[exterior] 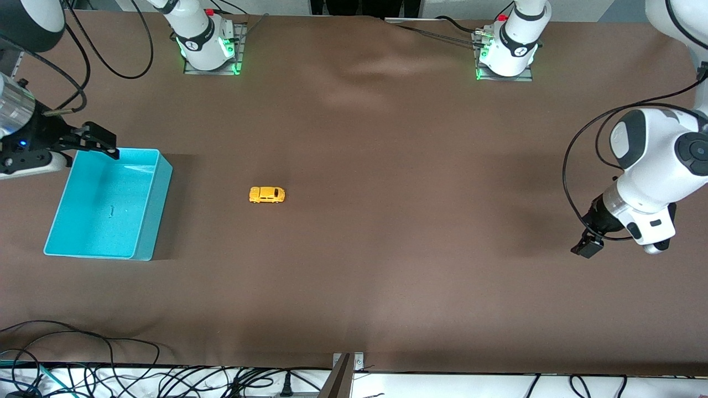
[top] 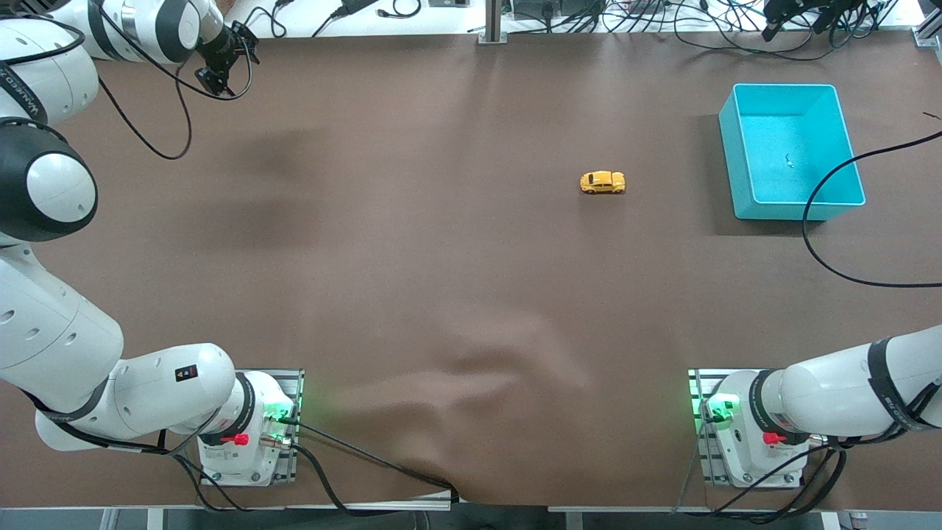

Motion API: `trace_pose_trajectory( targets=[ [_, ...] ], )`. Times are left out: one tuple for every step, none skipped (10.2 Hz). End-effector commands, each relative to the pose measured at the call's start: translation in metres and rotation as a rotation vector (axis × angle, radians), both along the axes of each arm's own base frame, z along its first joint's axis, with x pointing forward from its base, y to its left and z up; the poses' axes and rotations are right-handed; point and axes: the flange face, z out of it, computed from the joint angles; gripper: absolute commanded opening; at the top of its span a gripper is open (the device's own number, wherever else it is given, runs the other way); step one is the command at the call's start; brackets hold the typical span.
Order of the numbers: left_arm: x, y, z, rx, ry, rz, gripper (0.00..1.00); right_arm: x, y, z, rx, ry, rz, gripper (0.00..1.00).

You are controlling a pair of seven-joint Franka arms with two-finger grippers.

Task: Wind up and store yellow beetle car
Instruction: 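Move the right gripper toward the car while the left gripper retracts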

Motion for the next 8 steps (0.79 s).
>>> trace_pose_trajectory(
  targets=[
    [-0.006,-0.005,0.051,0.047,0.119,-0.3,1.0,0.022,0.037,-0.038,0.009,0.008,0.037,1.0],
    [-0.009,-0.01,0.075,0.037,0.188,-0.404,1.0,0.026,0.061,-0.044,0.009,-0.027,0.061,1.0],
    [-0.013,-0.011,0.098,0.016,0.238,-0.497,1.0,0.032,0.077,-0.073,0.002,0.011,0.077,1.0],
    [-0.015,-0.011,0.116,-0.002,0.255,-0.569,1.0,0.036,0.096,-0.102,0.016,0.051,0.102,1.0],
    [-0.017,-0.015,0.129,-0.012,0.256,-0.657,1.0,0.035,0.129,-0.115,0.021,0.031,0.15,1.0],
    [-0.021,-0.017,0.144,-0.011,0.252,-0.675,1.0,0.032,0.156,-0.127,0.024,0.027,0.193,1.0],
    [-0.023,-0.015,0.151,-0.009,0.247,-0.678,1.0,0.021,0.186,-0.143,0.041,0.026,0.252,1.0],
    [-0.024,-0.015,0.153,-0.006,0.244,-0.679,1.0,0.007,0.208,-0.162,0.064,0.029,0.339,1.0]
  ],
)
